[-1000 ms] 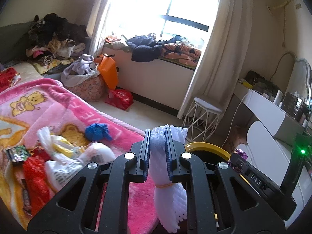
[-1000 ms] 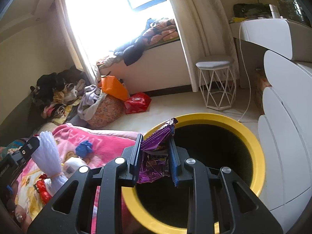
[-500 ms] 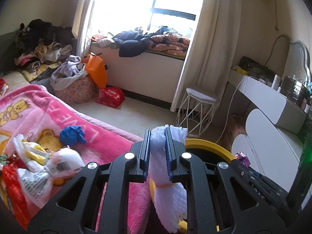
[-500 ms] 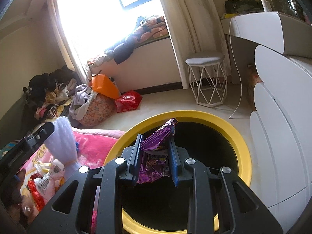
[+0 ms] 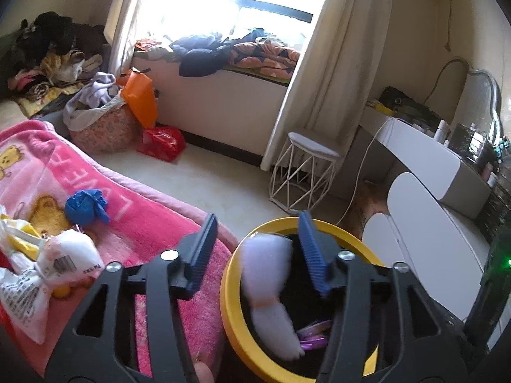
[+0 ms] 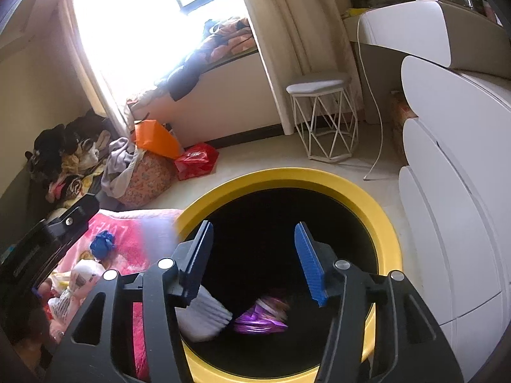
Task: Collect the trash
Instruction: 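Open both tools to drop the wrapper and mesh bag into the bin, then move both open tools back over the trash on the blanket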
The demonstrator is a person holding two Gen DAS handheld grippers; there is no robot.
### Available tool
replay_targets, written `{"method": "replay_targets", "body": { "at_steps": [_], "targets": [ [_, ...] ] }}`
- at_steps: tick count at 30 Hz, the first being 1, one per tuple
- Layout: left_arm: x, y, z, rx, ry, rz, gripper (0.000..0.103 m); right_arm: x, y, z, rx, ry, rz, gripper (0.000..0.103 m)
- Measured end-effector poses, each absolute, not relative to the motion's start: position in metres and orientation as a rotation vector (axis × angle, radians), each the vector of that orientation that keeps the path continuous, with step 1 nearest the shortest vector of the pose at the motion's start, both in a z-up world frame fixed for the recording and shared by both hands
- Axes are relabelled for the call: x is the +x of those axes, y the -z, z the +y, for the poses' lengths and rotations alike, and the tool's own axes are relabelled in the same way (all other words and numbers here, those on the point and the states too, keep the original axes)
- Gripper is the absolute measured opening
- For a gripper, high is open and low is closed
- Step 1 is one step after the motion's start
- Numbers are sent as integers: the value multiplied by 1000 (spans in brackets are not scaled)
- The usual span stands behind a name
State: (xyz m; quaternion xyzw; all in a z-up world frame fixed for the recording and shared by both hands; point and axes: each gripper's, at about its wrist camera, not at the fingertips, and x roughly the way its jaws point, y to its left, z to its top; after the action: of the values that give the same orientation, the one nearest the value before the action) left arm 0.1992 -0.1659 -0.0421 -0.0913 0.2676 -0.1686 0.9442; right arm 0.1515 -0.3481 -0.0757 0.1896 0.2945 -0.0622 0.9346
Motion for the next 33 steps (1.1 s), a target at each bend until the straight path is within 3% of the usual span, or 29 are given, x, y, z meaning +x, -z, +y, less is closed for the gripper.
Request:
{"method": "replay_targets", "body": {
  "at_steps": [12,33],
  "targets": [
    [168,25,-118,-221,263,491,89,148,65,-326,336,68,563,63],
    [115,0,-22,-187,55,379,92,130,42,-232,218,-177,541,72]
  ]
}}
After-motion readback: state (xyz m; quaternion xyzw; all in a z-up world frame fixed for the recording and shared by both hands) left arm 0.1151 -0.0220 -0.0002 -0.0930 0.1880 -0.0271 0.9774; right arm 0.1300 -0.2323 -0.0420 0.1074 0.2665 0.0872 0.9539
